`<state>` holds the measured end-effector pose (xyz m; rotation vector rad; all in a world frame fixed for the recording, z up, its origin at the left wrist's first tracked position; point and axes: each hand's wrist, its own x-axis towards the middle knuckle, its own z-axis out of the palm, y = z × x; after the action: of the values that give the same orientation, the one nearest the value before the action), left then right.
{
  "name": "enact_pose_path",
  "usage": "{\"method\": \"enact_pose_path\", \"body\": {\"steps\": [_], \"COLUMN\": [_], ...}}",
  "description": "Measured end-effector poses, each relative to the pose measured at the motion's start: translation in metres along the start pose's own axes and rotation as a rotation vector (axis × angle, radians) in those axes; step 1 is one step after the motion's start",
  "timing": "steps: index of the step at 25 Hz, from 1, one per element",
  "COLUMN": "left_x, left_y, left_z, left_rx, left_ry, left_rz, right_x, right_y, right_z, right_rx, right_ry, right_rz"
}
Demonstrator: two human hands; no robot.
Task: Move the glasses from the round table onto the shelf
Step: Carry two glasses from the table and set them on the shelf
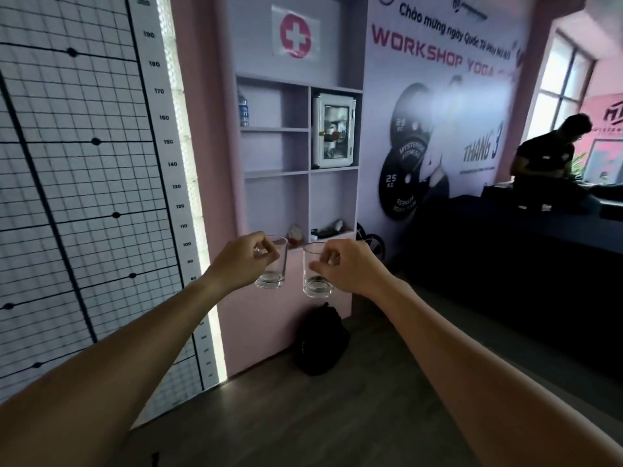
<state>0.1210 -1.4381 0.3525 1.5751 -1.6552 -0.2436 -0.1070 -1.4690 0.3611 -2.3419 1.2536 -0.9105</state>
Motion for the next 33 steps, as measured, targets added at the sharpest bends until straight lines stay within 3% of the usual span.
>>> {"method": "enact_pose_path", "body": {"steps": [9, 17, 33], "left_x": [0.159, 0.281, 0.545], "left_y": [-0.012, -0.032, -0.157], "left_z": [0.061, 0.081, 0.073], "left_rx": [0.028, 0.052, 0.143], "left_ry": [0.105, 0.206, 0.225], "left_rz": [-0.038, -0.073, -0.013], "right_x": [0.173, 0.307, 0.600], "right_y": [0.102, 0.150, 0.206], "right_z": [-0.024, -0.011, 0.057], "right_rx": [-0.021, 0.051, 0.094], "right_ry": [-0.016, -0.009, 0.035], "right_rz": [-0.142, -0.214, -0.293]}}
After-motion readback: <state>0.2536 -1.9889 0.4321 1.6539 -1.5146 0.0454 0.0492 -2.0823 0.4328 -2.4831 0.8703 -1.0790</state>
